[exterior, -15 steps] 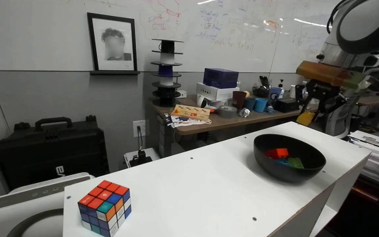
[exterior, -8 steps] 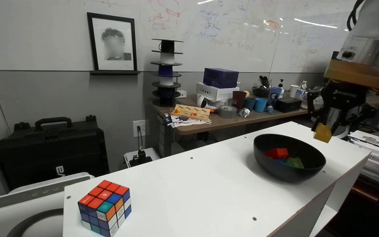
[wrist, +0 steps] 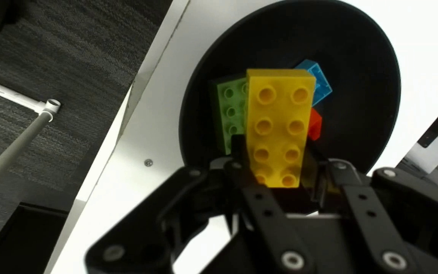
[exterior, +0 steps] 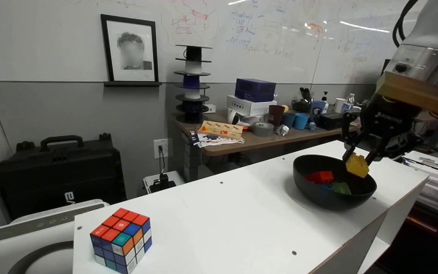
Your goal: Pick up the green, orange, blue and yellow from the table and put them in the bowl
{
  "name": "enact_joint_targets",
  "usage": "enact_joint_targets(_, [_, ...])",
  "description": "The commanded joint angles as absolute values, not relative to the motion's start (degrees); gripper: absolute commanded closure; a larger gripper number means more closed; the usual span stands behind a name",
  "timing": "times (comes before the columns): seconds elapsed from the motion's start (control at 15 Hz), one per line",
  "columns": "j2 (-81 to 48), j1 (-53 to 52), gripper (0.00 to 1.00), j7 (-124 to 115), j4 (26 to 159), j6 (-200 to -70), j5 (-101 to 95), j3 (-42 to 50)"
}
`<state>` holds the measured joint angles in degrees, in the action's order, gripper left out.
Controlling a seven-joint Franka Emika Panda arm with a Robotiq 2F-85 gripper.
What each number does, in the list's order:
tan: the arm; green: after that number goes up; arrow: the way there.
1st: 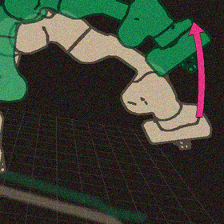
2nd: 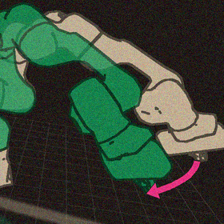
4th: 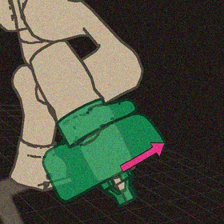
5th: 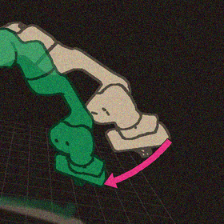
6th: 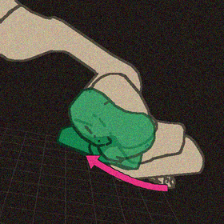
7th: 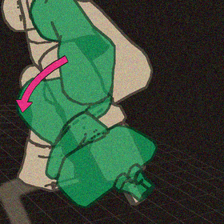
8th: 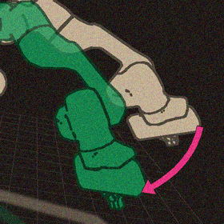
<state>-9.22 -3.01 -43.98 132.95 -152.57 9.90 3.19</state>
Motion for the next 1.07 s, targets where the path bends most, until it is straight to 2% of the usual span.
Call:
enact_joint_targets(0.0, [-9.75,-2.25,0.38,-40.74,133.29,-154.86,11.27,2.41])
enact_joint_targets(0.07, [-9.73,-2.31,0.34,-40.61,133.33,-154.77,11.15,2.47])
enact_joint_targets(0.33, [-8.03,-2.72,0.02,-41.82,134.09,-156.36,10.83,2.77])
enact_joint_targets(0.6, [-4.02,-4.1,0.0,-48.93,135.08,-154.33,3.17,5.1])
enact_joint_targets(0.8, [0.41,-3.13,0.0,-50.89,133.55,-139.41,-8.55,5.25])
enact_joint_targets(1.0, [4.13,-1.86,0.0,-42.92,131.75,-124.48,-7.45,3.22])
